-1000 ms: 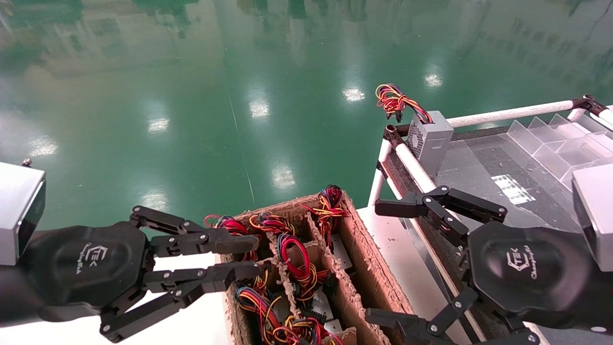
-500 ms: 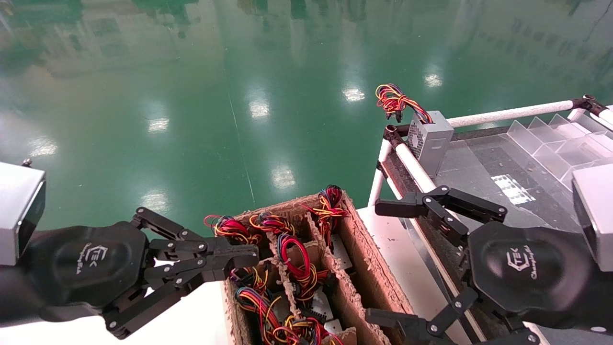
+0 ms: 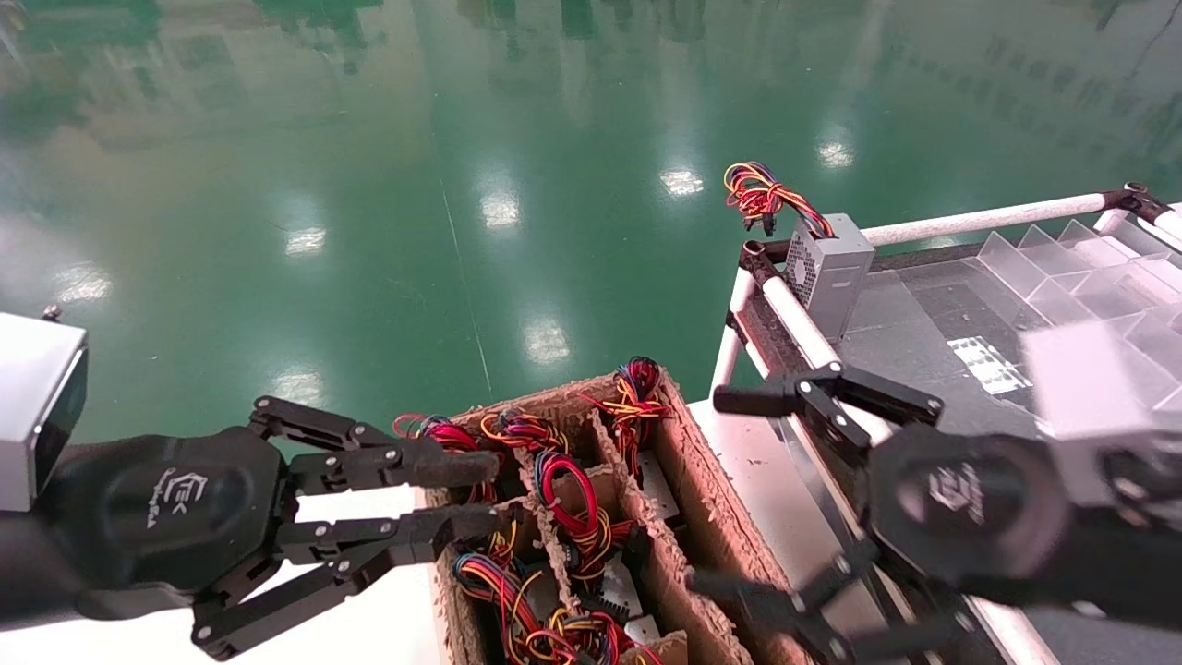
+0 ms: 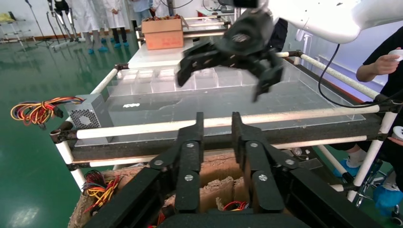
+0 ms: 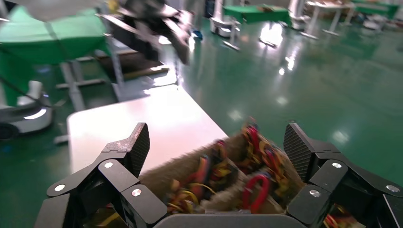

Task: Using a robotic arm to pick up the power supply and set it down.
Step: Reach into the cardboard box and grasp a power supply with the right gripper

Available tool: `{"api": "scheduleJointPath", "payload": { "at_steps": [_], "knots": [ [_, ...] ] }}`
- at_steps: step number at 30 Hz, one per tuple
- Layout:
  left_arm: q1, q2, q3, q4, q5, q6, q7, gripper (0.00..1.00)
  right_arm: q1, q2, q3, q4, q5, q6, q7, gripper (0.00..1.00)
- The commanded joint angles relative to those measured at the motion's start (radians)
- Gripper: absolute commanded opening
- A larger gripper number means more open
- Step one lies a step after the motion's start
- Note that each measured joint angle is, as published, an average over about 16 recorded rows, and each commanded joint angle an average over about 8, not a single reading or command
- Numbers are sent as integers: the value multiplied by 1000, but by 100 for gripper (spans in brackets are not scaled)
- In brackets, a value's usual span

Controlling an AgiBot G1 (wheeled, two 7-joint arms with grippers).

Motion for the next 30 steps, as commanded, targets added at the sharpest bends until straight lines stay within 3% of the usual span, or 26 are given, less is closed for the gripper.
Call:
{"api": "scheduleJointPath", "payload": {
  "at_steps": [1,14,24,30],
  "knots": [
    [0,0,0,0,0,0,0,100,9,-8,-9,-5,-29,24,5,100],
    [0,0,0,0,0,0,0,100,138,-160,-104,-105,-284,260,64,100],
    [0,0,0,1,0,0,0,100,155,-179,-120,-121,-318,281,70,100],
    [0,0,1,1,0,0,1,100,191,-247,-201,-155,-470,350,129,100]
  ]
}}
